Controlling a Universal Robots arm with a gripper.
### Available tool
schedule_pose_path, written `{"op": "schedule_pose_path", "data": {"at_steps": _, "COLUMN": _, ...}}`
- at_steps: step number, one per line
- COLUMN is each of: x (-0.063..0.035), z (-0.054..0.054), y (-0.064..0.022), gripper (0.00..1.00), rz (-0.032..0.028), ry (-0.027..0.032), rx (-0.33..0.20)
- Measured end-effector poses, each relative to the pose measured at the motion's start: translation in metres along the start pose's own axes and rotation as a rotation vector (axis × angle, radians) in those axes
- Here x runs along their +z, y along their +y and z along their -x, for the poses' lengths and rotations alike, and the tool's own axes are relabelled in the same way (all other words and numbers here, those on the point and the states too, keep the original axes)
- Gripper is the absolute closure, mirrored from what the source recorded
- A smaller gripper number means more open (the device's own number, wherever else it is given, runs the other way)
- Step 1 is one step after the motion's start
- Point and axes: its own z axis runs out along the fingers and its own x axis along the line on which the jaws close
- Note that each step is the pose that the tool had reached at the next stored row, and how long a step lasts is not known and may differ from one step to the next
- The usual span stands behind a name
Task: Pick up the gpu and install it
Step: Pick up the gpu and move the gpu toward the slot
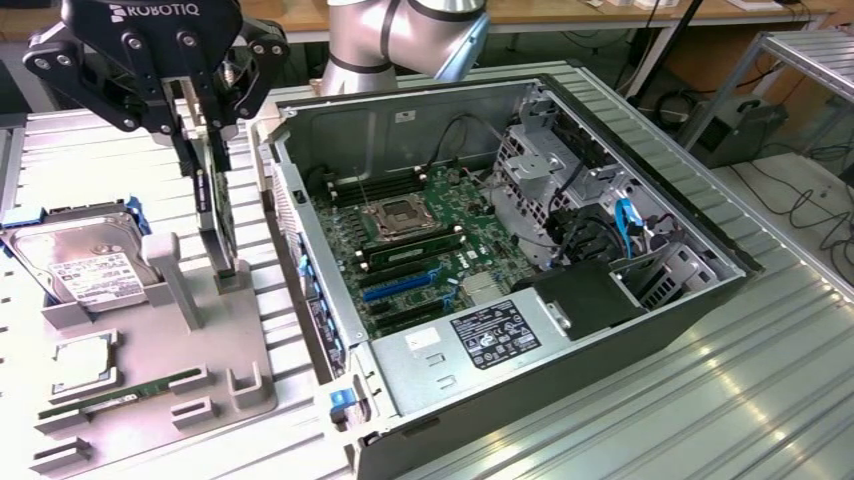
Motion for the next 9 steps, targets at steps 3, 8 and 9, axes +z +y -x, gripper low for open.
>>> {"op": "schedule_pose_path", "data": {"at_steps": 3, "x": 0.0001, "z": 0.0019, "y": 0.0001, "gripper": 0.74, "rz": -0.0005, "ry": -0.0001, "rx": 0.0}}
{"op": "schedule_pose_path", "data": {"at_steps": 8, "x": 0.0002, "z": 0.0045, "y": 0.0003, "gripper": 0.74, "rz": -0.0014, "ry": -0.0001, "rx": 0.0}}
{"op": "schedule_pose_path", "data": {"at_steps": 9, "x": 0.0002, "z": 0.005, "y": 0.0003, "gripper": 0.74, "rz": -0.0016, "ry": -0.0001, "rx": 0.0}}
